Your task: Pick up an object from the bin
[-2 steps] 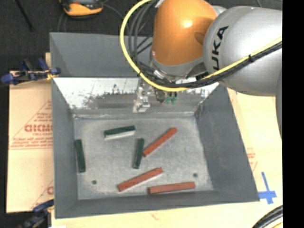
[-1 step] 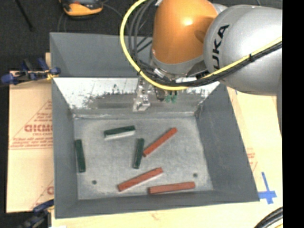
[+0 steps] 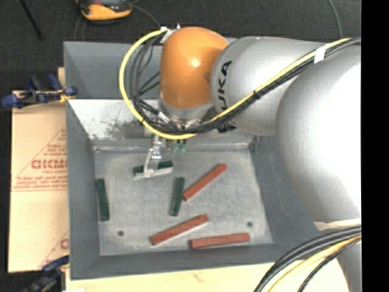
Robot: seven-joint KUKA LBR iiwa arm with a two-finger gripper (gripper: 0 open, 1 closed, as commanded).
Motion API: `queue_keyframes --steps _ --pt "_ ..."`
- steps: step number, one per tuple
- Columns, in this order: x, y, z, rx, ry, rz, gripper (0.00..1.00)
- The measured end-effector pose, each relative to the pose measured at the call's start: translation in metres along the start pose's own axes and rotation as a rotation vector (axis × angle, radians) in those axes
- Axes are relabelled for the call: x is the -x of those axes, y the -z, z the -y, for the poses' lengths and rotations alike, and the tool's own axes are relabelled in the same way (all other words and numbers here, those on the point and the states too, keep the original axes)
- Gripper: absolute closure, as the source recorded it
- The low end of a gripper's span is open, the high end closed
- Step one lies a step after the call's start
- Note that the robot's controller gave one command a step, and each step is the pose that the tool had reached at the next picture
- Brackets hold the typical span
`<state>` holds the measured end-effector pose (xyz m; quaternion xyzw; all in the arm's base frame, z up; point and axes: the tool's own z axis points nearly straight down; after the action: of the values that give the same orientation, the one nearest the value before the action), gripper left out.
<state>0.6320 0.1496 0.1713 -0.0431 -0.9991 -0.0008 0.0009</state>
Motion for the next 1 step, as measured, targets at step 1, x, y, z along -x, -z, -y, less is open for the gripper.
queue_keyframes --steps 1 --pt "0.0016 0.0031 -0.0002 0.001 0.000 0.006 0.00"
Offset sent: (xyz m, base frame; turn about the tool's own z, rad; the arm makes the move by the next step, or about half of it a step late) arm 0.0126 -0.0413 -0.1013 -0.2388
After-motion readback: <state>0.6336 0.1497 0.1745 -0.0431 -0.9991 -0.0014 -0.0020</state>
